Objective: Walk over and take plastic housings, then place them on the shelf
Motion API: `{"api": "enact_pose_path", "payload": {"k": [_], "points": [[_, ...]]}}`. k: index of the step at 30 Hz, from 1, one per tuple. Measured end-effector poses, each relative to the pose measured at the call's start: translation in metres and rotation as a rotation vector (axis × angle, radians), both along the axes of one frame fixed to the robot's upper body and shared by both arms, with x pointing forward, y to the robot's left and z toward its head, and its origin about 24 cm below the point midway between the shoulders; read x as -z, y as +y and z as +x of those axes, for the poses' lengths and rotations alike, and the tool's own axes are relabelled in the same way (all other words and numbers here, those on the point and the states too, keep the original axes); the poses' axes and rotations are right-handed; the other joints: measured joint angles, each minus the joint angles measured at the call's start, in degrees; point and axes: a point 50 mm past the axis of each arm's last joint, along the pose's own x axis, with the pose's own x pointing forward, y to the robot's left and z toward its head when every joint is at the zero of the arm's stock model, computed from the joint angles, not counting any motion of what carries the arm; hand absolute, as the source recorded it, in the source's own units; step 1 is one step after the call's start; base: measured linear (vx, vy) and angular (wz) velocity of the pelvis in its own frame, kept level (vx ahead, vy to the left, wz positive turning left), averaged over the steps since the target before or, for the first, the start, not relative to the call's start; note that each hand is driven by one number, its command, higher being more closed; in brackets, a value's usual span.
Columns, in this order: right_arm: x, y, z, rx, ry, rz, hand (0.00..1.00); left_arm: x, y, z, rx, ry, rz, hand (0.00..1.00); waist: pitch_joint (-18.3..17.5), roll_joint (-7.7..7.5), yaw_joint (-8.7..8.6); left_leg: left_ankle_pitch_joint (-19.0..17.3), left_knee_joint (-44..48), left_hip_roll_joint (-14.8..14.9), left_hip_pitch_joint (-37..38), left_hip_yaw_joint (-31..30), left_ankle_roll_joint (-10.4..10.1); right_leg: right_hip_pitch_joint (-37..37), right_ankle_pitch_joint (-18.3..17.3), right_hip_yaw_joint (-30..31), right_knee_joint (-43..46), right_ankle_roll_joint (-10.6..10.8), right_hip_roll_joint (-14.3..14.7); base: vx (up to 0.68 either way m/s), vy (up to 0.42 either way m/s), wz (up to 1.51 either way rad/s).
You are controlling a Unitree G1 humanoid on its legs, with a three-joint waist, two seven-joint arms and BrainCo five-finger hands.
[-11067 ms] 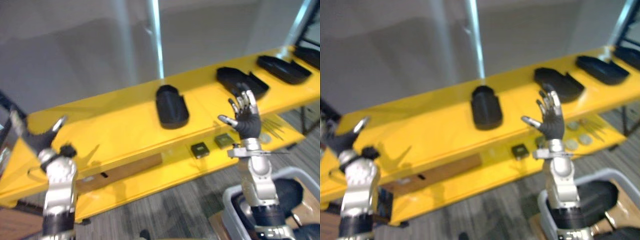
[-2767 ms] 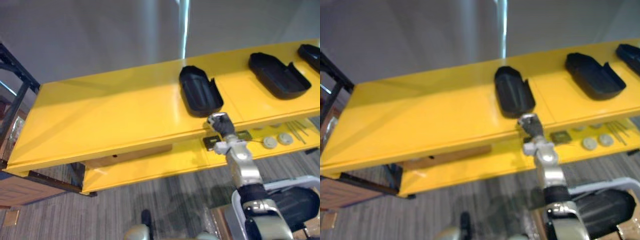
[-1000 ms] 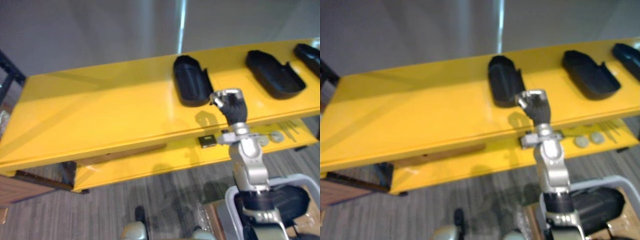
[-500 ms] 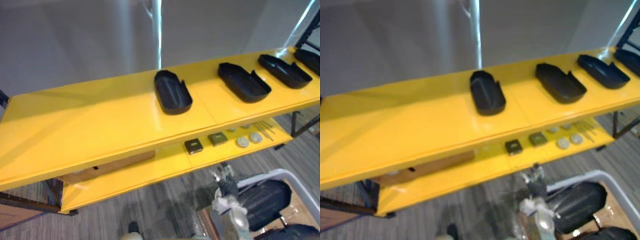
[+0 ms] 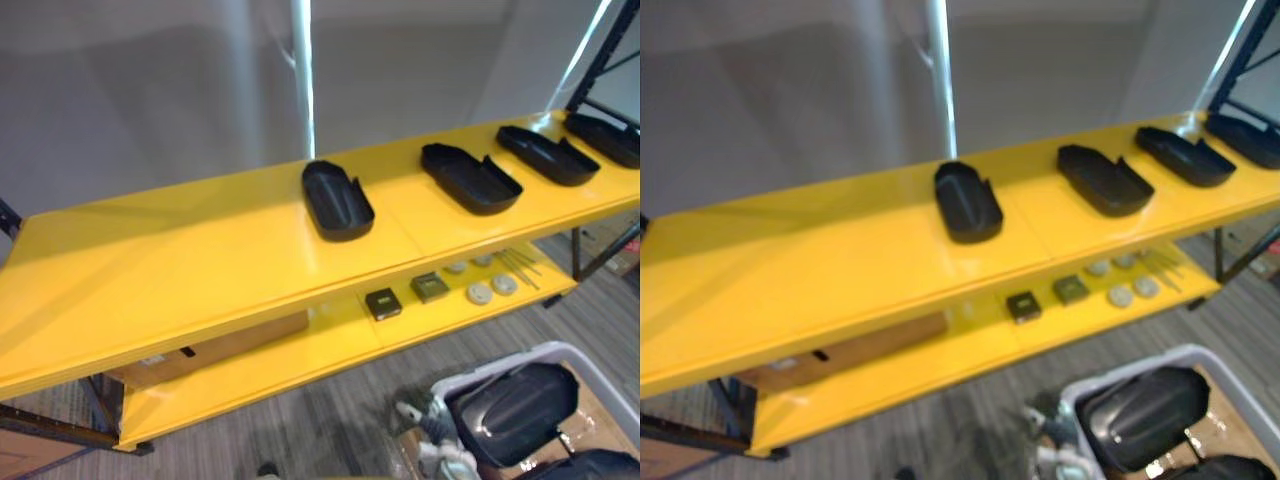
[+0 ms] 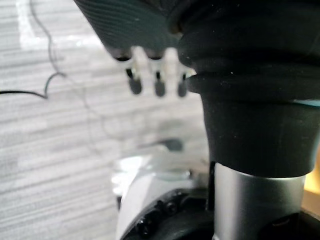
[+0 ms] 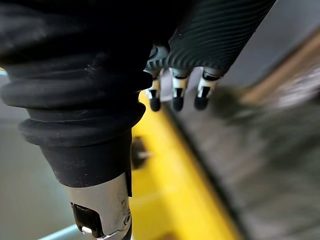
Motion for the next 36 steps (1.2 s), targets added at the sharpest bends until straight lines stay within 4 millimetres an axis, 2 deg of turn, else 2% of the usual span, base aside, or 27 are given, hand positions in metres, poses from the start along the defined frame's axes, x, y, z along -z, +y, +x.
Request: {"api": "enact_pose_path", "payload": {"k": [2,8,13,17,22,23,24,25,26,27,29,30,31,33,36], "points": [[0.002,-0.003,-0.005,0.018,0.019,0.006,0.00,0.001,0.000,0.000,0.009,0.006,0.001,0.00,-0.02,0.03,0.01,0.01,0.00,-0.19,-0.21,-0.62,0.01,0.24,0.10,-0.80,-0.03,0.18,-0.18,-0.01,0.003,0.13],[0.002,-0.001,-0.001,0.014,0.008,0.009,0.00,0.001,0.000,0.001,0.049,0.010,0.018,0.00,-0.10,-0.07,0.11,-0.10,-0.03,-0.51,-0.31,-0.58,0.14,0.46,0.04,-1.14,-0.21,0.18,-0.42,0.01,0.006,0.03],[0.000,0.002,0.002,-0.022,-0.029,0.016,0.00,0.001,0.001,0.001,0.083,0.032,0.039,0.00,-0.15,-0.12,0.15,-0.90,-0.02,-0.04,0.91,3.26,-0.16,-1.08,0.47,3.22,-0.02,0.39,-0.13,0.03,0.020,-0.39],[-0.002,0.005,0.002,-0.086,-0.050,-0.003,0.00,0.001,0.002,0.000,0.197,0.063,0.075,0.00,-0.45,-0.03,-0.12,-2.43,-0.01,0.68,3.94,9.26,-0.90,-2.33,1.08,9.08,-0.25,-0.17,0.77,0.04,0.033,-0.74],[-0.005,0.005,0.000,-0.169,-0.076,-0.008,0.00,0.001,0.003,-0.002,0.133,0.035,0.056,0.00,-1.88,-0.35,-0.45,-4.12,1.63,1.22,4.29,13.17,-1.44,-5.39,1.67,14.62,-0.13,0.05,1.56,0.04,0.014,-0.56],[-0.007,0.009,0.005,-0.221,-0.096,-0.006,0.00,0.000,0.005,0.001,0.086,0.000,0.046,0.00,-1.79,-0.82,-0.21,-7.17,8.15,2.35,1.41,8.99,-0.02,-6.59,1.96,16.42,0.51,-0.07,1.76,0.04,-0.018,-0.80],[-0.008,0.012,0.009,-0.288,-0.109,-0.002,0.00,-0.001,0.004,0.004,0.042,-0.033,0.031,0.00,-1.78,-0.38,-0.09,-11.55,16.19,3.96,-2.04,2.17,2.35,-7.75,2.43,18.85,1.19,-0.51,2.70,0.02,-0.025,-0.95],[-0.009,0.013,0.013,-0.326,-0.117,-0.004,0.00,-0.001,0.003,0.005,0.040,-0.041,0.027,0.00,-1.82,0.06,0.04,-13.48,20.06,4.55,-3.45,-1.04,2.68,-8.18,2.50,20.12,1.52,-0.41,3.25,-0.03,0.040,-1.16],[-0.012,0.017,0.021,-0.397,-0.137,-0.007,0.00,0.000,-0.002,0.006,0.014,-0.045,0.011,0.00,-1.81,1.13,0.16,-17.33,25.01,4.90,-5.05,-7.68,2.22,-8.74,2.71,22.46,1.96,-0.06,4.42,-0.08,0.098,-1.12],[-0.014,0.017,0.025,-0.432,-0.160,-0.011,0.00,0.000,-0.002,0.006,0.014,-0.036,0.015,0.00,-1.95,1.68,0.16,-19.55,27.01,5.02,-5.46,-12.24,1.04,-9.54,2.94,24.08,2.01,0.37,5.44,-0.11,0.138,-1.01],[-0.018,0.017,0.029,-0.440,-0.193,-0.010,0.00,0.000,-0.002,0.005,0.031,-0.020,0.009,0.00,-1.97,1.57,-0.16,-22.41,26.05,5.12,-5.49,-13.16,-0.43,-10.54,3.27,24.97,1.96,0.93,5.79,-0.12,0.174,-0.37],[-0.020,0.016,0.032,-0.440,-0.206,-0.016,0.00,0.000,0.000,0.005,0.052,-0.017,0.014,0.00,-1.88,1.36,-0.12,-23.57,24.86,4.59,-5.62,-13.13,-2.21,-11.33,3.86,25.24,1.95,1.94,5.23,-0.14,0.244,-0.06],[-0.020,0.018,0.032,-0.440,-0.212,-0.013,0.00,-0.002,0.007,0.010,0.084,-0.037,0.016,0.00,-1.39,-0.33,0.18,-23.09,24.98,2.74,-6.00,-13.03,-1.36,-11.55,4.58,24.88,1.94,1.74,3.68,-0.12,0.200,0.02],[-0.022,0.028,0.033,-0.452,-0.228,0.004,0.00,-0.003,0.009,0.009,0.102,-0.040,0.014,0.00,-1.36,-0.92,0.76,-22.97,25.33,0.42,-6.65,-13.18,-0.05,-12.04,4.79,21.76,2.31,1.19,1.32,-0.10,0.150,0.05],[-0.024,0.034,0.038,-0.476,-0.256,0.013,0.00,-0.003,0.006,0.009,0.099,-0.043,0.025,0.00,-1.23,-0.95,1.02,-23.70,27.03,-0.58,-8.00,-13.74,0.99,-12.26,3.59,21.33,2.65,0.35,0.41,-0.05,0.101,0.14]]}}
